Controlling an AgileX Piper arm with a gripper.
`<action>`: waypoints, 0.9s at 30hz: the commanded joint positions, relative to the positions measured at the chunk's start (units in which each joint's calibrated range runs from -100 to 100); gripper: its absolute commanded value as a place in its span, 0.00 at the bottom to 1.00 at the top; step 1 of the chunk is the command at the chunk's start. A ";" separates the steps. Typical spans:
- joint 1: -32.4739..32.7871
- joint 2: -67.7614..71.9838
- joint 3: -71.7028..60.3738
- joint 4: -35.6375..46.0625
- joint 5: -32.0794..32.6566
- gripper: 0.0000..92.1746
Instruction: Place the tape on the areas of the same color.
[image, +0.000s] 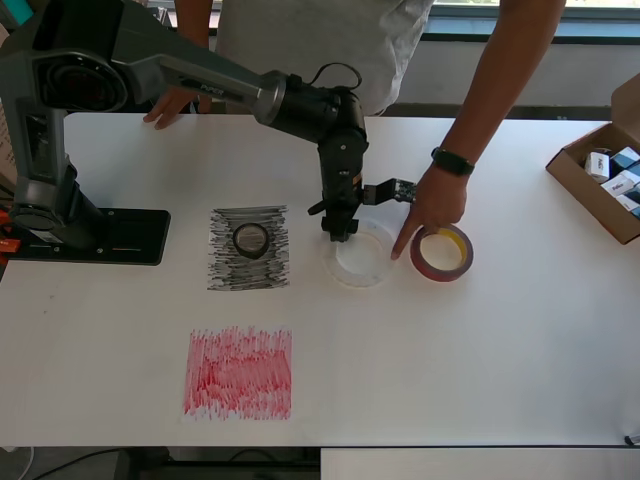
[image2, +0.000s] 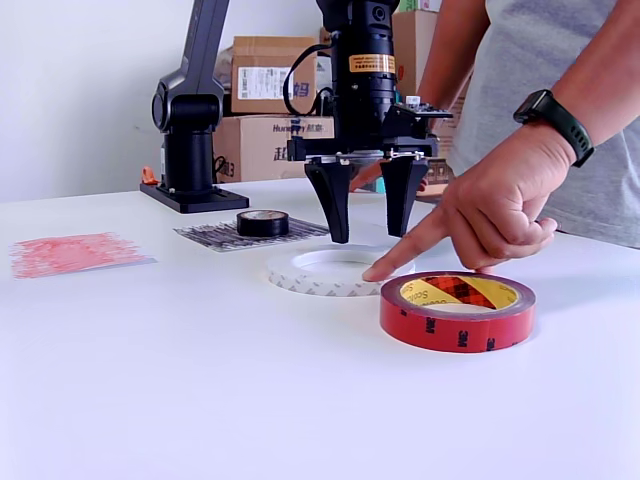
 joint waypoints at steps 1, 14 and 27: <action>0.53 0.10 -2.09 -0.46 -0.46 0.78; 3.37 -0.28 -5.54 0.05 -0.46 0.78; -1.92 -0.74 -5.99 0.14 -1.03 0.78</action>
